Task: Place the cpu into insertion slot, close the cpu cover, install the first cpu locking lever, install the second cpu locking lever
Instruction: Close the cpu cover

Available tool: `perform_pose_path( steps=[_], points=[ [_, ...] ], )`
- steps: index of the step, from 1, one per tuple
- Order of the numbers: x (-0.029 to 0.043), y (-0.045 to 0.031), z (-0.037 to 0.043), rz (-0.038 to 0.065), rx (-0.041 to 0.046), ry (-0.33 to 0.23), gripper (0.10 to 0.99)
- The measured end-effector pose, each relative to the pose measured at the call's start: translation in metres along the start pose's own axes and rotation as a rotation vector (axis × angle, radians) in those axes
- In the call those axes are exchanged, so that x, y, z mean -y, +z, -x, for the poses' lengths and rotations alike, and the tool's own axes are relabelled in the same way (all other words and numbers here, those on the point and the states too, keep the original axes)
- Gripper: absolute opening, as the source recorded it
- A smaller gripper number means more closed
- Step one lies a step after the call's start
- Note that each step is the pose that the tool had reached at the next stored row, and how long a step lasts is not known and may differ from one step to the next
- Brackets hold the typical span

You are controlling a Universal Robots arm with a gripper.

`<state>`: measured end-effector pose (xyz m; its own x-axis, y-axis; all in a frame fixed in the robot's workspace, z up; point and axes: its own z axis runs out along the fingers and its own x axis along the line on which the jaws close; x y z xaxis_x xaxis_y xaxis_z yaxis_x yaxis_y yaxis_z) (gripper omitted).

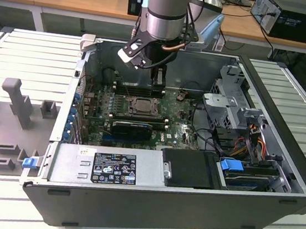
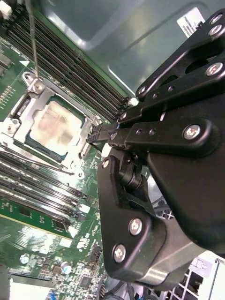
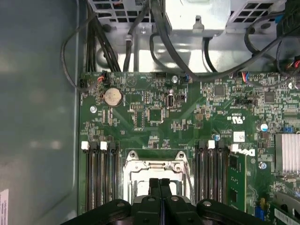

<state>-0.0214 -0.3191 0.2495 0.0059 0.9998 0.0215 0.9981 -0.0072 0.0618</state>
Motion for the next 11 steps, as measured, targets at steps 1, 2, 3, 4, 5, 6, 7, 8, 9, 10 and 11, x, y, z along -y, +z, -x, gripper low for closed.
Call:
perform_pose_path(
  steps=[1, 2, 3, 4, 5, 6, 7, 8, 9, 10, 11],
  points=[
    [0.0022, 0.002, 0.0001, 0.0, 0.0001, 0.0, 0.106],
    [0.0047, 0.0055, 0.0001, 0.0, 0.0, 0.0, 0.106],
    [0.0085, 0.0098, 0.0003, 0.0, 0.0, 0.0, 0.106],
    [0.0129, 0.0118, 0.0003, 0.0, 0.0, 0.0, 0.106],
    [0.0189, 0.0133, 0.0003, 0.0, -0.0001, 0.0, 0.106],
    [0.0226, 0.0146, 0.0003, 0.0, 0.0, 0.0, 0.106],
    [0.0243, 0.0147, 0.0003, 0.0, 0.0, 0.0, 0.106],
    [0.0259, 0.0147, 0.0003, 0.0, 0.0001, 0.0, 0.106],
    [0.0267, 0.0147, 0.0003, 0.0, 0.0, 0.0, 0.106],
    [0.0275, 0.0146, 0.0003, 0.0, -0.0001, 0.0, 0.106],
    [0.0288, 0.0145, 0.0004, 0.0, 0.0, 0.0, 0.106]
  ],
)
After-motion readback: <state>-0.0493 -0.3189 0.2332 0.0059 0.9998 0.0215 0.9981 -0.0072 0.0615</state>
